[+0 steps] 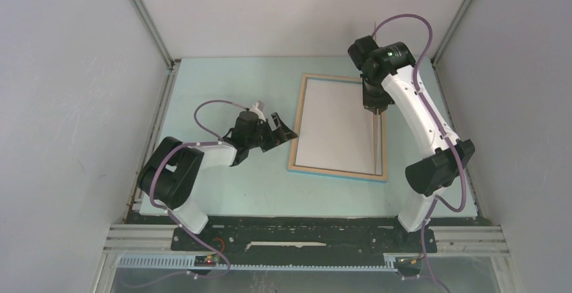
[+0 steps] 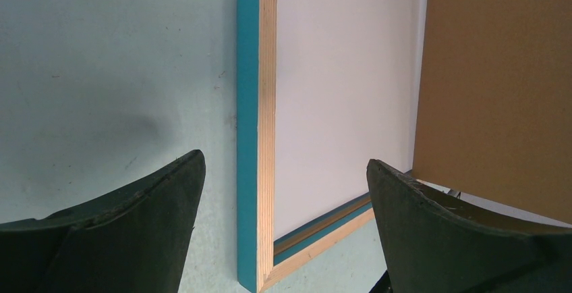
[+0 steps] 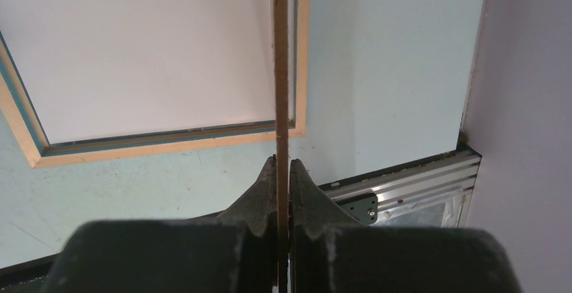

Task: Put the photo into the frame
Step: Turn over the photo frame item on the photo frame.

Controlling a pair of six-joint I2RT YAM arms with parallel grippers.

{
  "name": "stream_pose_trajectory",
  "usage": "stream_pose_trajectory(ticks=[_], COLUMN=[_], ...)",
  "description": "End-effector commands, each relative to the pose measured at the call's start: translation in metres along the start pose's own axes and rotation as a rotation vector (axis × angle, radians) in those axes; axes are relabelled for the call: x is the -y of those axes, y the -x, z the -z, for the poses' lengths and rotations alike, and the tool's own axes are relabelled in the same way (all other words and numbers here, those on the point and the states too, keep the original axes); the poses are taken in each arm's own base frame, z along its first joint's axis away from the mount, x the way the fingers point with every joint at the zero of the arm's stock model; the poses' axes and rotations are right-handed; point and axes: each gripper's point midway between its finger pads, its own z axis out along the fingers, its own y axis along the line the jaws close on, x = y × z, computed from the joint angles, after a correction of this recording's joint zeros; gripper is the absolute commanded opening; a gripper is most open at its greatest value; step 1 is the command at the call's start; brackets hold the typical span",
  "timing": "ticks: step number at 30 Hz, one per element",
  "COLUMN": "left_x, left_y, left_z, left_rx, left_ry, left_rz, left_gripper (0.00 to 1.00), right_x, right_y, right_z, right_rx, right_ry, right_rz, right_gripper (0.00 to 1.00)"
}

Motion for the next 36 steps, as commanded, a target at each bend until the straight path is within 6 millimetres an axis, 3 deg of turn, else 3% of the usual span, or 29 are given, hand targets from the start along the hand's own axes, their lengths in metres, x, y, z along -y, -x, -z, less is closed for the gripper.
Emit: stream_pose_trajectory(ticks=[1,13,22,27,33,36], left_x=[0.023,0.023,0.023,0.023,0.024,0.024], left_y=[0.019,0.019,0.018,0.019,0.019,0.019], left_z=[0.002,0.001,0.002,0.003,0.004,0.004], left_rx=[0.06,0.057,0.056,0.059,0.059,0.06], left_ry=[-0.051,-0.05,-0.051,-0.052,-0.056,-0.057], left_rz=[-0.06,-0.059,-0.059,-0.061,-0.064,-0.064], left_gripper=[0.97,0.97,0.97,0.97,0.97,0.97], right_x=[0.024,0.037,0.025,0.01,-0.009,-0.011], right_y=[0.008,0.001,0.0,0.0,0.004,0.005], right_z=[0.009,0.003,-0.009,-0.02,-0.028,-0.032], right_rx=[0.074,0.059,0.042,0.027,0.022,0.016], right_ry=[-0.085,-0.144,-0.179,-0.193,-0.178,-0.19], right_rz=[-0.048,-0.051,-0.034,-0.026,-0.009,-0.004], right_gripper=[0.0,0.0,0.0,0.08,0.24,0.25])
